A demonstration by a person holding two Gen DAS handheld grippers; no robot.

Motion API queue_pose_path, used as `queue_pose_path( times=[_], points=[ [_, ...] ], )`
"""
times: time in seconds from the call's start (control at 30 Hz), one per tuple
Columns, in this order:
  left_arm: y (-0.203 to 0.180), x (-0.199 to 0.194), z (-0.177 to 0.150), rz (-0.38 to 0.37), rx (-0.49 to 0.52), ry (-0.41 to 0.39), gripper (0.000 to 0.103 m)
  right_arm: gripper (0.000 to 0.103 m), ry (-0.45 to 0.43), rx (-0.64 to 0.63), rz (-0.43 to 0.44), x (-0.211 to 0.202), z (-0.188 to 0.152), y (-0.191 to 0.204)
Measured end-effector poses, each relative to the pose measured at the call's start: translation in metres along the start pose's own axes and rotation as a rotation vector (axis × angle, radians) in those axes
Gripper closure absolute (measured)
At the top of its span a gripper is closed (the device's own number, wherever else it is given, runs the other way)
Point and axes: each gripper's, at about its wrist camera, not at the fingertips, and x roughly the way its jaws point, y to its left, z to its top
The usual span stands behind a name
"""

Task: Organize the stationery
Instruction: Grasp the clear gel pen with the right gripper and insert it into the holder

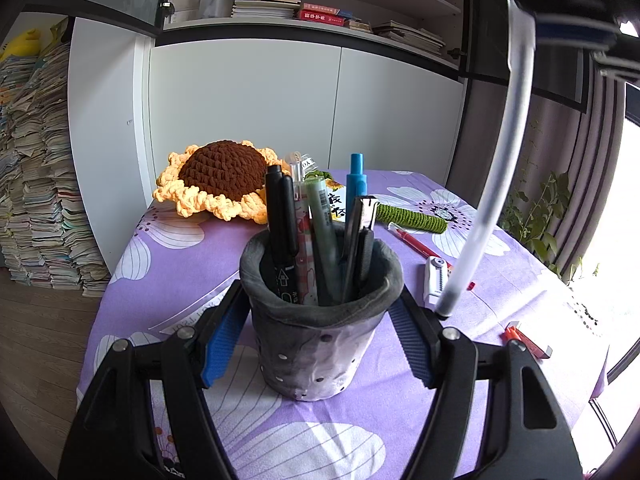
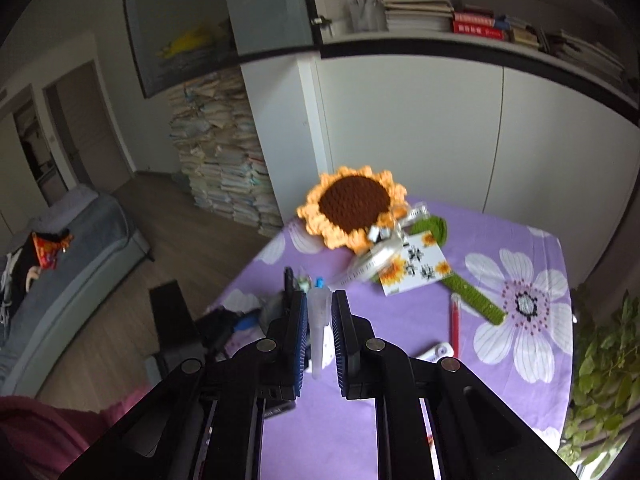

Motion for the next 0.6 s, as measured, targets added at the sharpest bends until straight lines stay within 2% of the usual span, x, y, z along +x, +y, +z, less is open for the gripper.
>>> queue_pose_path(
  times=[0.1, 0.23, 0.47, 0.6],
  points=[
    [0.000, 0.000, 0.000, 0.000, 0.000, 0.000, 0.033, 0.089, -0.060, -0.014, 0.020, -0.004, 0.015, 0.007],
    [0.000, 0.000, 0.000, 0.001, 0.001, 0.000, 0.033, 0.089, -0.092, -0.025, 0.031, 0.007, 0.030, 0.011],
    [0.000, 0.000, 0.000, 0.001, 0.001, 0.001, 0.033, 0.089, -0.102, -0.021, 0.093, 0.039, 0.035, 0.007],
    [-0.001, 0.000, 0.000, -0.001, -0.001, 0.000, 0.033, 0.089, -0.065, -0.054, 0.061, 0.060, 0.030, 0.008]
  ],
)
